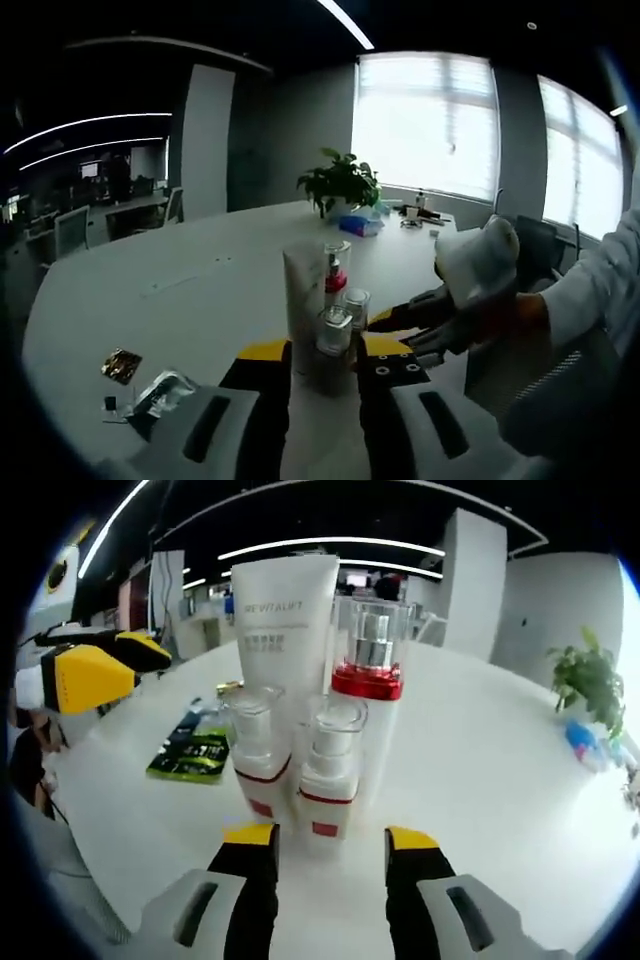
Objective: Arrange the skincare products in the storage area until every visible bottle or jar stands upright without overlapping.
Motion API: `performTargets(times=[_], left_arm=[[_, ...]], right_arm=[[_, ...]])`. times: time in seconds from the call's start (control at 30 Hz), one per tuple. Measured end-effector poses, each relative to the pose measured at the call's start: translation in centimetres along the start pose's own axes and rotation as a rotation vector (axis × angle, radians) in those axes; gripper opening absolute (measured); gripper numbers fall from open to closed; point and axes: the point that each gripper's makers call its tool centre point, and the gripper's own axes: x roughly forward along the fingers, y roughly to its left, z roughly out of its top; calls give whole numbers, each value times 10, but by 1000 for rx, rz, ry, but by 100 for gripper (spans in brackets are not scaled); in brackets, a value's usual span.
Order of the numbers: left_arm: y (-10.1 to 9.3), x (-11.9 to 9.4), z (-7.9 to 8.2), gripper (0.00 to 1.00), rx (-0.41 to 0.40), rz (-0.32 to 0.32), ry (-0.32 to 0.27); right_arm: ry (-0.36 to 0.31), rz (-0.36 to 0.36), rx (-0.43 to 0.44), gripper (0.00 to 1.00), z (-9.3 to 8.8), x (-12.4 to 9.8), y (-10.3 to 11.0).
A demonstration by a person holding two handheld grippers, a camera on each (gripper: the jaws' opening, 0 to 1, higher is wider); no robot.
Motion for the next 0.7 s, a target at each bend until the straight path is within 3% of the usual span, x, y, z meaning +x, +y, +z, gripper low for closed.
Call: performTargets(times=[0.3, 0.7], left_arm=[[-3, -7, -9, 25, 1, 1, 47], [-2, -22, -11, 43, 21, 16, 99]], right_arm=[[-36, 37, 11, 53, 12, -10, 6], [-65, 145, -33, 75, 24, -31, 26]])
